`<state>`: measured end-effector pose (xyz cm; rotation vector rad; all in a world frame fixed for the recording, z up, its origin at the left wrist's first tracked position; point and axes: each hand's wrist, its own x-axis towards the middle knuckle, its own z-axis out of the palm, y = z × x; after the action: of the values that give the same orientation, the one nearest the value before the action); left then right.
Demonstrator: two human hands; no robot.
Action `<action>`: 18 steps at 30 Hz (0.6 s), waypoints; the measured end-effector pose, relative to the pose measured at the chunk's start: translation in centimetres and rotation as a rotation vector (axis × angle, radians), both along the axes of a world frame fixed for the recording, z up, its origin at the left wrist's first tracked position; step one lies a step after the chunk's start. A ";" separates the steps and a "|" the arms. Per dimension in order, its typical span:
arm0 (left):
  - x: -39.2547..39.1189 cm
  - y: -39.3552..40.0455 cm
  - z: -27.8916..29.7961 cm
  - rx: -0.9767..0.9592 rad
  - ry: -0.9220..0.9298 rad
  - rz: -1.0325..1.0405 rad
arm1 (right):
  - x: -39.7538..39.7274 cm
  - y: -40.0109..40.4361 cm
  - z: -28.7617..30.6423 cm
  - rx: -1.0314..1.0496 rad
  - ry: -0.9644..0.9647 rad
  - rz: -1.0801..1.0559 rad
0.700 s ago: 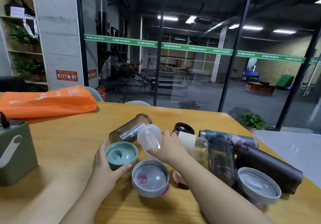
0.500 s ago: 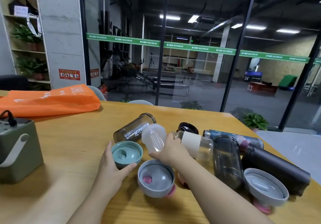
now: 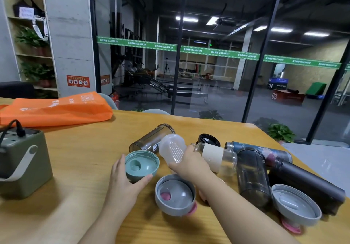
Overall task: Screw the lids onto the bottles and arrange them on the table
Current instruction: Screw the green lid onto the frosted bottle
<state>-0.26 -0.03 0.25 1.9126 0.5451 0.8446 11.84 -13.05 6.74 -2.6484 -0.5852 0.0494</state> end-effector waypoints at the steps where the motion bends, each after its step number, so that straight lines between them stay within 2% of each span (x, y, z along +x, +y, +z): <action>1: 0.0 -0.1 0.1 0.002 -0.002 0.003 | -0.1 -0.1 0.1 0.002 -0.008 -0.002; 12: 0.0 -0.2 0.6 -0.076 -0.108 -0.032 | -0.3 -1.2 2.3 0.045 -0.025 0.016; 18: 0.7 -0.6 2.1 -0.134 -0.195 -0.116 | -0.3 -2.6 3.7 0.152 -0.014 0.042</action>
<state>0.42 -0.67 2.35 1.7008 0.3598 0.8851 11.54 -15.66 10.42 -2.4910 -0.6241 -0.0011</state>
